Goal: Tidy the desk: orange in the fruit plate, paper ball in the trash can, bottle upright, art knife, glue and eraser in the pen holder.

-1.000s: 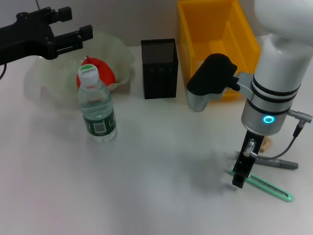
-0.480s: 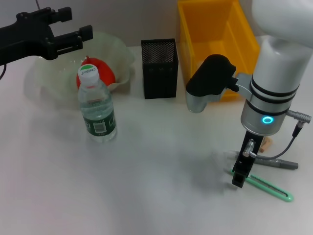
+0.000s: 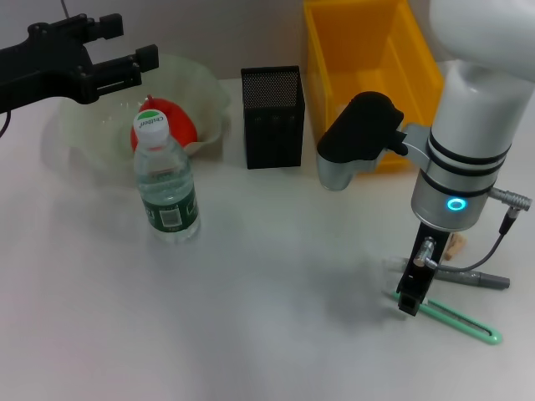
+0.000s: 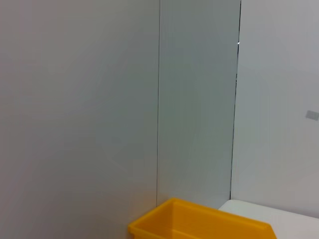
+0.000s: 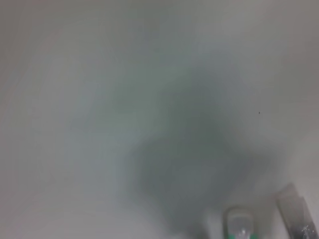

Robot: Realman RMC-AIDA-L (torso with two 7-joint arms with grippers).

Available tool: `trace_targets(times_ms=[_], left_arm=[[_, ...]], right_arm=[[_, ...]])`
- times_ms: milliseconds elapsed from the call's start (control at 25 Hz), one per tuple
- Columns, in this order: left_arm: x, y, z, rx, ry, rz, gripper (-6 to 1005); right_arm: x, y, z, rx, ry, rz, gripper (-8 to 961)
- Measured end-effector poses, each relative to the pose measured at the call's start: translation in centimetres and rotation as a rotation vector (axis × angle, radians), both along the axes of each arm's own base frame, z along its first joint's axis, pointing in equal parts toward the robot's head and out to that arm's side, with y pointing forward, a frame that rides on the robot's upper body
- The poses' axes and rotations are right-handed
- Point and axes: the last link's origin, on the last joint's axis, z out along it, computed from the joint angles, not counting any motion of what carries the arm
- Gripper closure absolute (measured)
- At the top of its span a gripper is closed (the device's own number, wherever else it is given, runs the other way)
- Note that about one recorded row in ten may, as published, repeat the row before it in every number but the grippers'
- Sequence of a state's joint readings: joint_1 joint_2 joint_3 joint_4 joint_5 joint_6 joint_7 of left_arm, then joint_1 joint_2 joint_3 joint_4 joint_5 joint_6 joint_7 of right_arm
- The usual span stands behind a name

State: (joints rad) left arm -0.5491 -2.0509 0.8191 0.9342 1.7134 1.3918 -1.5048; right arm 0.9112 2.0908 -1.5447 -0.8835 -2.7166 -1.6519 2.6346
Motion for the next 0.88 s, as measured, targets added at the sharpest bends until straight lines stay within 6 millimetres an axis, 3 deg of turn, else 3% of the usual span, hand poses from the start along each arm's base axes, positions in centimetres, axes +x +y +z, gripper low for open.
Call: trace_targets(times_ms=[320, 880], left_arm=[[0.00, 0.00, 0.00, 0.000, 0.000, 0.000, 274], [-0.14, -0.03, 0.07, 0.000, 0.006, 0.001, 275]], right_arm=[[-0.10, -0.02, 0.03, 0.003, -0.003, -0.007, 678], [-0.02, -0.09, -0.06, 0.004, -0.008, -0.024, 750]])
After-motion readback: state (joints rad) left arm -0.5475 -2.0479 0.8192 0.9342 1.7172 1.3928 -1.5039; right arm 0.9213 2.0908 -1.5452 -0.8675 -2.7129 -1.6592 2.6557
